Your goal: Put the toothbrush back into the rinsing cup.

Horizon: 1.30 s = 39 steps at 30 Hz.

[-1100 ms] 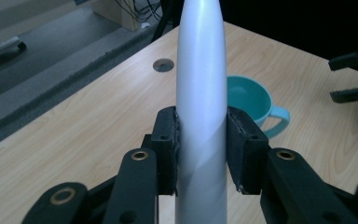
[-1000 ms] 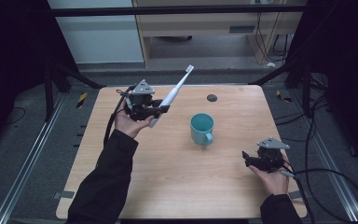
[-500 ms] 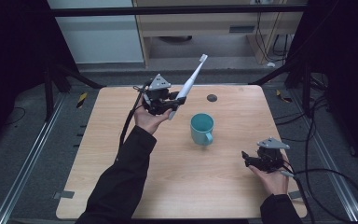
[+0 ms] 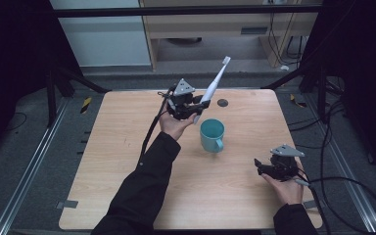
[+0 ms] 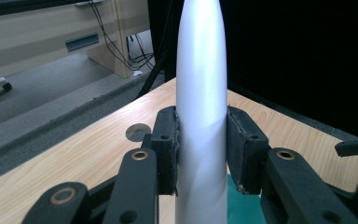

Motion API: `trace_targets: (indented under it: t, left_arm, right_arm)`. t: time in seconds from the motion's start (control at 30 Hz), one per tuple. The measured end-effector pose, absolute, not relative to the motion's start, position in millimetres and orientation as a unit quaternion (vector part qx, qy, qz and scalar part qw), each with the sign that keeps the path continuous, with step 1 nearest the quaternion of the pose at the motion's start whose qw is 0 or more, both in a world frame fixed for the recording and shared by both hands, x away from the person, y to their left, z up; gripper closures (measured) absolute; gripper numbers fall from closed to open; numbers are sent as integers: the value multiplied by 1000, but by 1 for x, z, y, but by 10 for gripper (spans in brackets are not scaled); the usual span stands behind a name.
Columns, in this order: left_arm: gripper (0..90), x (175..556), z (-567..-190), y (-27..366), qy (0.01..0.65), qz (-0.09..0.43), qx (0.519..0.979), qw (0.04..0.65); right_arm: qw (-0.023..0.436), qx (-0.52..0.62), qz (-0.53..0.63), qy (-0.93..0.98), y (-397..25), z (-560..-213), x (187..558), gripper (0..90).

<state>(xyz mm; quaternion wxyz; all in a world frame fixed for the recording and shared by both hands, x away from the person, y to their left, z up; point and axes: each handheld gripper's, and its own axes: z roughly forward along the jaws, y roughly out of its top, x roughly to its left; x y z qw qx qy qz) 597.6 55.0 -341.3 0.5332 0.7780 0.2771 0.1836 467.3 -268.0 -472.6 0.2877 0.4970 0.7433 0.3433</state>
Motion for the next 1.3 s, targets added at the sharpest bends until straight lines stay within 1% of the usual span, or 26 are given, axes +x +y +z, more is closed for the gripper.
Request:
trace_targets:
  t: [0.27,0.7,0.77,1.3]
  left_arm:
    - [661,603,-351,36,275,184,771,544]
    - [661,610,-372,19,279,181,779,532]
    - [661,610,-377,18,281,175,775,538]
    - [661,612,-416,17,287,154,791,517]
  right_arm:
    - [288,497,343,744,-268,-472,467,203]
    - [289,495,341,745,-267,-473,467,203]
    - [290,494,341,745,-267,-473,467,203]
    - [292,491,339,747,-267,-474,467,203]
